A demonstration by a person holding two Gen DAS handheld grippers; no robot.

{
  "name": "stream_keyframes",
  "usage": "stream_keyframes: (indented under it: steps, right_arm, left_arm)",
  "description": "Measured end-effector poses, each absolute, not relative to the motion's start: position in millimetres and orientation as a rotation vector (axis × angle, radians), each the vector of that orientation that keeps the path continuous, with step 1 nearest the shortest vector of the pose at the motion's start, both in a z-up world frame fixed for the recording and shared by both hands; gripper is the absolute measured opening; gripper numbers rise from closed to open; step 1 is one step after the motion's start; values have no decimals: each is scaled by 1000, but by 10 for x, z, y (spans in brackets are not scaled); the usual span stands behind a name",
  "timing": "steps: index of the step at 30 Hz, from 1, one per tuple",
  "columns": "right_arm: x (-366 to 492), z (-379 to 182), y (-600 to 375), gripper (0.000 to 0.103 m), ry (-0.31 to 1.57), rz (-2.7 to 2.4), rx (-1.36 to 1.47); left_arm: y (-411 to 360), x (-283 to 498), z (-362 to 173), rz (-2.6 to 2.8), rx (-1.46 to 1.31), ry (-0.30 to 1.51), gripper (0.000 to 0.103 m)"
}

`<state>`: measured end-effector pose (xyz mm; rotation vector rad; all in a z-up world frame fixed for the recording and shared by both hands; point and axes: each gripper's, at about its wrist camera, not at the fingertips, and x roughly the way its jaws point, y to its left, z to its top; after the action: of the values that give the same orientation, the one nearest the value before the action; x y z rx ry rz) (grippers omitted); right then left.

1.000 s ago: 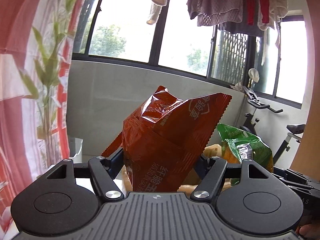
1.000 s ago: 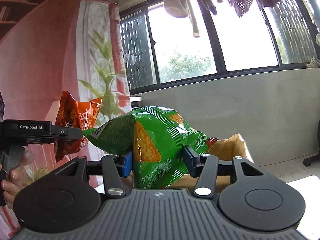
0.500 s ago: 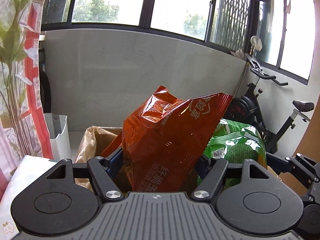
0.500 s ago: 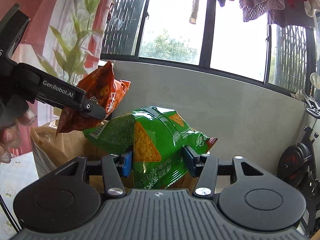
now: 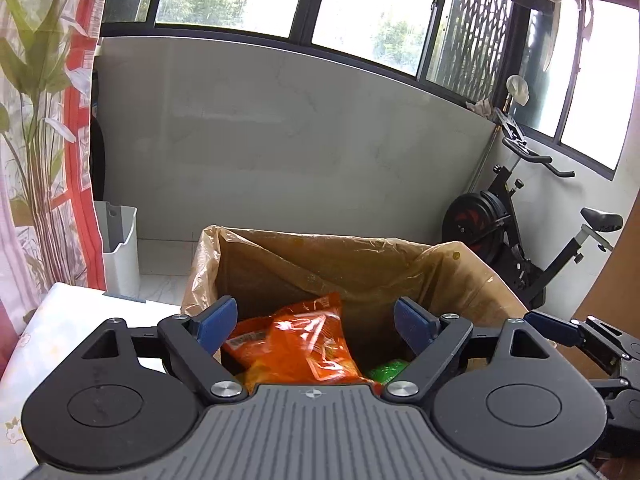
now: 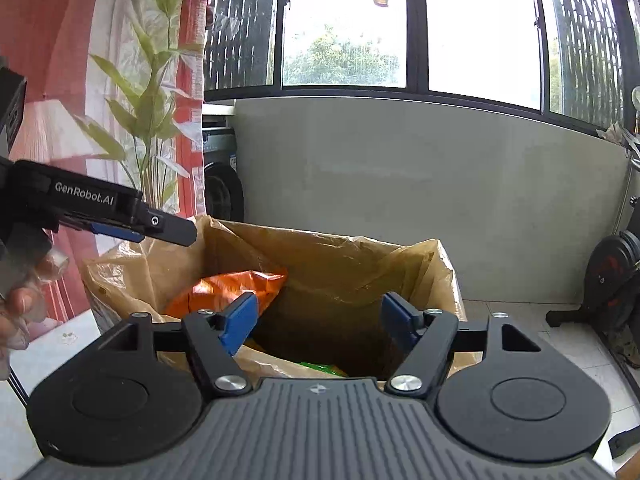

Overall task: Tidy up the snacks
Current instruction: 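Move both tools back down to the remaining snacks beside the box, then grasp the pink-and-yellow bread bag with the right tool while the left tool reaches a small green packet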

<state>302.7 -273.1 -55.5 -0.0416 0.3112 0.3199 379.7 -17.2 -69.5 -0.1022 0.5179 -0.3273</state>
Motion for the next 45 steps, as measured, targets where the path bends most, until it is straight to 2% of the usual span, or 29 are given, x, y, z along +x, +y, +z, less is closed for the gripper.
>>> stream_keyframes:
  steps: [7,13,22,24,30,39,43,44,45]
  right_arm:
    - [2609,-539,-2952,72,273,305,70]
    - [2270,-738,-3061,72,276,244,106]
    - [2179,-1244,-3076,80,428,183,98]
    - [2174,-1348,-3116,86,457,160,122]
    - [2163,-1572,-3300,90,538,94,267]
    - [2195,-1784,-3442,90,615,139,446]
    - [2163,-1800,-3399,90,608,163,439]
    - [2139,-1805,-3407,88,599,166,441]
    - [2113,-1804,-3408,81,587,173,442]
  left_arm:
    - [43,3348,-627,-298,-127,479,86]
    - [172,2935,-702,-270,-98,431,86]
    - [257,2561,-929,-212,-130,408,86]
    - [262,2549,-1013,-198,-130,423,86]
    - [284,2533,-1221,-175,-139,477,86]
    - [338,2509,-1496,-149,-160,562,86]
    - [352,2485,-1681,-150,-188,633,81]
    - [359,2481,-1723,-145,-195,651,80]
    - [359,2466,-1783,-143,-201,672,80]
